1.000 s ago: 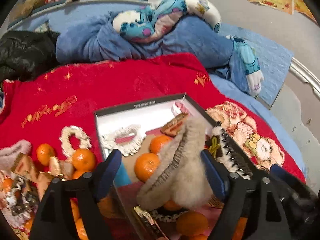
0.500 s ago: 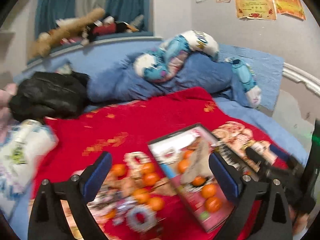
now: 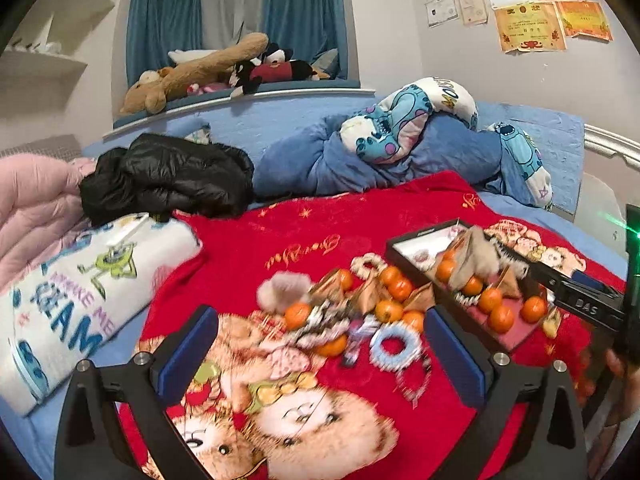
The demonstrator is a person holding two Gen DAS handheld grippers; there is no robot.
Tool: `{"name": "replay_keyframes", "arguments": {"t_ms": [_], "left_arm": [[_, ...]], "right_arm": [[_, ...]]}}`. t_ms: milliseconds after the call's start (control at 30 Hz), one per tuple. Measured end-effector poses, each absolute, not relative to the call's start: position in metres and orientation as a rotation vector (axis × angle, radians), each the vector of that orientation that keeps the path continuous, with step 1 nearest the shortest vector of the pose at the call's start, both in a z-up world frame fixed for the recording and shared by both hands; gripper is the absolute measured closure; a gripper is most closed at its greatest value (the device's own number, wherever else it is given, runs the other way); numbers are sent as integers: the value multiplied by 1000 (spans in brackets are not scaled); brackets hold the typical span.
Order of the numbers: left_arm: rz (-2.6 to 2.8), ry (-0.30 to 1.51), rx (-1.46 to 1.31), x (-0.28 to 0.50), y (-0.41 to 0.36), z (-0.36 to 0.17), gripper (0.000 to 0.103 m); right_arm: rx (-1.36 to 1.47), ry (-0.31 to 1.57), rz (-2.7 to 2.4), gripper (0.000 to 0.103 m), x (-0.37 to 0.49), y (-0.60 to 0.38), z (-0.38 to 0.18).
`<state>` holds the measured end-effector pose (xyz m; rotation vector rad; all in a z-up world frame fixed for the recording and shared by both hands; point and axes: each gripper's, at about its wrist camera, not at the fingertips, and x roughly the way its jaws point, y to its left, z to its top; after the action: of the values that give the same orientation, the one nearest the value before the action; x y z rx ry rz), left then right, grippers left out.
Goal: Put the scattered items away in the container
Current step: 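Withdraw both grippers up and away from the box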
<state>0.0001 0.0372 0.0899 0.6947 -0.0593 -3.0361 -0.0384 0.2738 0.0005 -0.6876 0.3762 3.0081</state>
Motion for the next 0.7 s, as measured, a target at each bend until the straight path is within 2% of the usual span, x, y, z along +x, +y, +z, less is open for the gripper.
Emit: {"name": "replay_keyframes", "arguments": {"t_ms": [133,233,367,567,700], "left_arm": [[-3062,109,779,-4,17,57,0],[-3068,213,840,-10,11,36,0],[-3036,141,859,-22,20,17,0],[-3060,202,978,-42,30,6,0],[-3057,83,970,-45,41,2,0]], "right_arm": [[-741,399,2993,0,-23,259,-16],[-756,337,3014,0,-21,250,-26],[-790,181,2987,0,-25,244,-39],[-787,120,3045,0,-28,240,-35],[-763,29,3042,0,-26,230,-36]]}}
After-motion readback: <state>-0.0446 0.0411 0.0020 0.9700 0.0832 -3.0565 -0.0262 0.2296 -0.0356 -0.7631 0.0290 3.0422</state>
